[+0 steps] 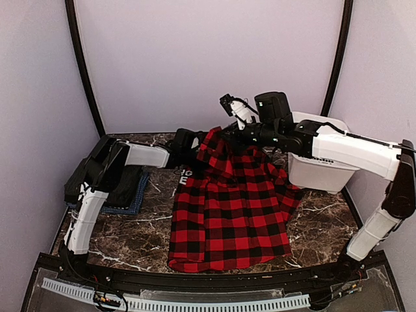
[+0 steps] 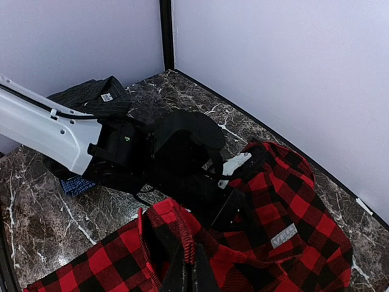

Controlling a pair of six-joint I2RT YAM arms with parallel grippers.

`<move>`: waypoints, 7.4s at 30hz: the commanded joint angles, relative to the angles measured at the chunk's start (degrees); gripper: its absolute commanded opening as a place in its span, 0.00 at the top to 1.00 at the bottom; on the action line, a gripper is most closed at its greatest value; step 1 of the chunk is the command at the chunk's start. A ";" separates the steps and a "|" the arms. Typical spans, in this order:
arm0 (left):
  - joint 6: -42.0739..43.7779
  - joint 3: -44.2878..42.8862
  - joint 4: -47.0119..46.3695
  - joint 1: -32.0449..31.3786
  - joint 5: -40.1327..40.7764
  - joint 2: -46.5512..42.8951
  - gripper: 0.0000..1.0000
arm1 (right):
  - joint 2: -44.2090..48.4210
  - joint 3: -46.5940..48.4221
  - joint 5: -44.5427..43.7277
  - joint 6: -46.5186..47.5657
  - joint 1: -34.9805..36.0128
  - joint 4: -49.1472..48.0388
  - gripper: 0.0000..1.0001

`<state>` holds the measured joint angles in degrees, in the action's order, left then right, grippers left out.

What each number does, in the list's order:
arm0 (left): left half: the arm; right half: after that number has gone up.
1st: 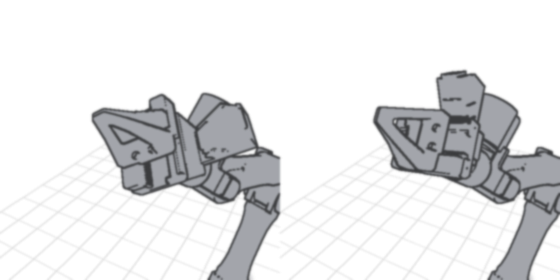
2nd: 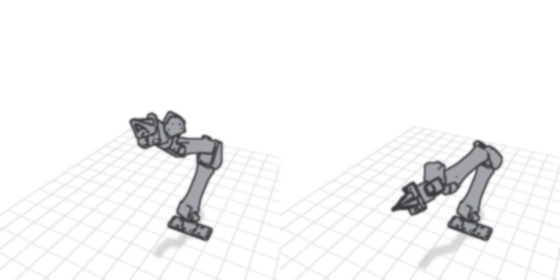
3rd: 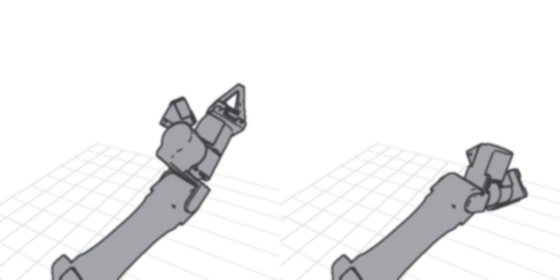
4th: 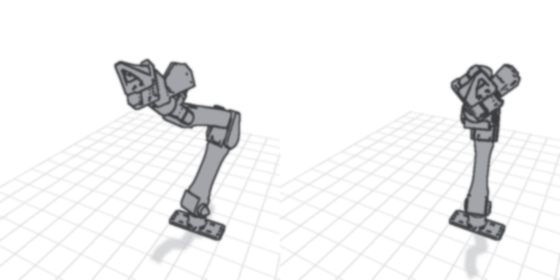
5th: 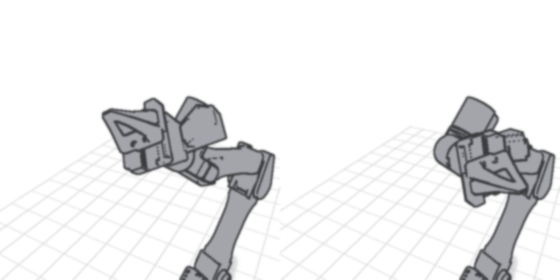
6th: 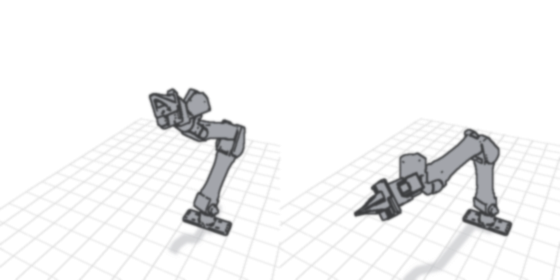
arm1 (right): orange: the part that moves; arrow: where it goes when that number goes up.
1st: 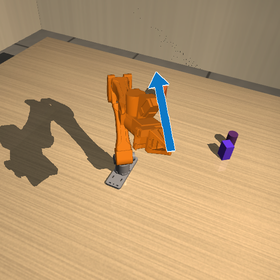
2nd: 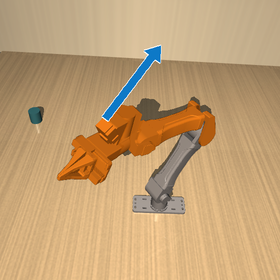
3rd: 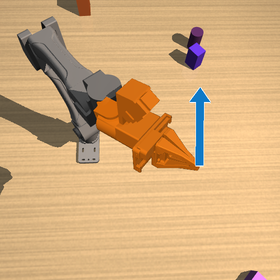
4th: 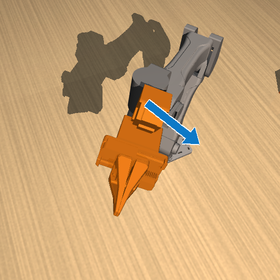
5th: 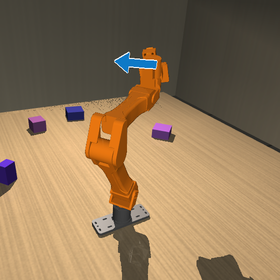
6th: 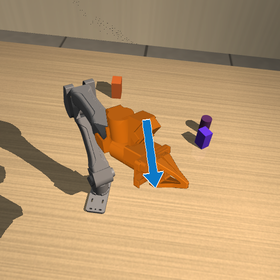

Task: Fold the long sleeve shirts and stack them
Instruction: Fold the flattened shirt at the center of the board.

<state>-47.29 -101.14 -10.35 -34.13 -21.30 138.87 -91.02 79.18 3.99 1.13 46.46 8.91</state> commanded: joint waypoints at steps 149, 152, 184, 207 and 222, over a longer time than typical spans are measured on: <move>-10.23 55.63 22.26 -5.62 -3.45 -49.64 1.00 | 1.17 -20.46 0.91 -17.31 11.53 -3.86 0.18; -7.46 51.67 26.57 -7.65 -3.09 -48.62 1.00 | -0.98 -19.00 -0.68 -17.01 12.66 -2.60 0.20; 1.81 44.28 49.81 -14.69 12.58 -52.59 0.66 | 3.47 -21.38 -8.99 -18.01 11.12 3.93 0.20; 4.06 42.41 36.11 -21.80 9.94 -39.52 0.75 | 10.16 -28.81 -6.72 -21.43 7.60 -0.36 0.21; 7.76 36.22 44.63 -22.48 11.76 -42.76 0.65 | 9.87 -27.65 -6.38 -19.63 7.09 1.08 0.21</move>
<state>-41.65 -60.82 28.45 -56.34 -11.18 100.29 -81.52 50.59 -2.55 -19.16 54.15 10.46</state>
